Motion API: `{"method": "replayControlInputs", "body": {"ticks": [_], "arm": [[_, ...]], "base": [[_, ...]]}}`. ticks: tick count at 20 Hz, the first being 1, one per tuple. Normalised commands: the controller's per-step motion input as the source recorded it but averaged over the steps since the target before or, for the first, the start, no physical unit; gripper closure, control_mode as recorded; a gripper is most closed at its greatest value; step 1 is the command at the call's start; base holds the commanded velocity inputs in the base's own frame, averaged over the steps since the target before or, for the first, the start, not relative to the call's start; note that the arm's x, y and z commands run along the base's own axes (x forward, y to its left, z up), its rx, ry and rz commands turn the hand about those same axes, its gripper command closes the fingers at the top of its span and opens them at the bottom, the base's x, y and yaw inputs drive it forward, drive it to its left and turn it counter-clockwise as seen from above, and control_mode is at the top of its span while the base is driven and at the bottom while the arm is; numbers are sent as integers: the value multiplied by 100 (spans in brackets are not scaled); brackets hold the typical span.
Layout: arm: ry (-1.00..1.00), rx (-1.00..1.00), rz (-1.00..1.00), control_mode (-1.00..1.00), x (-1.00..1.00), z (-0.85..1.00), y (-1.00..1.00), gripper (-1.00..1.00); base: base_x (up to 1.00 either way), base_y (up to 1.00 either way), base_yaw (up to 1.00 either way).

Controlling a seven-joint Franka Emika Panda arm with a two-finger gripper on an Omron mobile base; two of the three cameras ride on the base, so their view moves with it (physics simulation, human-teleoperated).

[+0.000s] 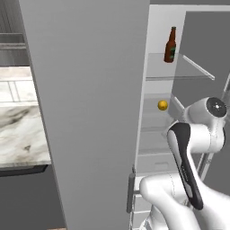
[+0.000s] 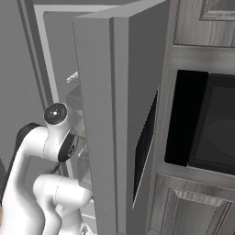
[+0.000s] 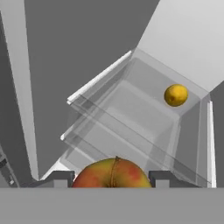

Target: Place the beer on the top shelf of the fridge to keep it out of children's reach, and place the lemon and apple on lower shelves for easy access.

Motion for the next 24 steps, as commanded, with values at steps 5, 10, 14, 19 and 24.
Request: {"method": "replayControlInputs", "body": {"ticks": [5,10,14,19,24], "arm": [[0,-4,-5,-100,45,-32,-41,100],[0,0,-4,-100,35,-9,-41,100],[0,0,-3,-100,40,-1,-35,100],[0,0,-1,-100,51,-1,-8,100],[0,0,0,-100,57,-9,0,100]], "base": [[0,0,0],[0,0,0],[0,0,0],[0,0,0],[0,0,0]]}}
